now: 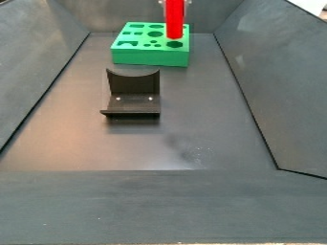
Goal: Pick up the hexagon object. Move up. Move to above the board. Insert the hexagon object.
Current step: Insert the hexagon object.
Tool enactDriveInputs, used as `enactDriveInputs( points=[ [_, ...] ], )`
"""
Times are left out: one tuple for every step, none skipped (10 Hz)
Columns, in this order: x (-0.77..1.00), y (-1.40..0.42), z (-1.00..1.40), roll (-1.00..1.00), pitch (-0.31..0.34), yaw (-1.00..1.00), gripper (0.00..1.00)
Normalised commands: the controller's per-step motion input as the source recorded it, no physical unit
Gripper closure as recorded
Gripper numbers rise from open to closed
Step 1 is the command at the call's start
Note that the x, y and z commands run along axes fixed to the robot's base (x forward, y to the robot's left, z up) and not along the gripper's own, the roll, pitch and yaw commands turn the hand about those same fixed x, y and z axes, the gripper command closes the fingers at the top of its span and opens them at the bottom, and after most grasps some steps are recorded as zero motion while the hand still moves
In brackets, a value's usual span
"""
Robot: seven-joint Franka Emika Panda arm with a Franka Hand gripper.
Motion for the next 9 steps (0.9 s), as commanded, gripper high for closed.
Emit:
enactDriveInputs(
  points=[
    [0.00,0.00,-0.27,0.04,-0.027,0.00,1.00],
    [0.00,0.00,-0.14,0.00,-0.023,0.00,1.00],
    [0.00,-0.03,-0.09,0.00,-0.041,0.00,1.00],
    [0.00,-0.01,-0.22,0.00,-0.041,0.03,1.00],
    [0.00,-0.01,-0.24,0.00,-0.053,0.05,1.00],
    [0.00,-0.03,-0.23,0.00,-0.050,0.05,1.00],
    [0.00,-0.04,-0.24,0.00,-0.057,0.08,1.00],
    [0.00,-0.05,-0.19,0.00,-0.077,0.07,1.00],
    [0.00,-0.04,-0.22,0.00,-0.076,0.08,1.00]
  ],
)
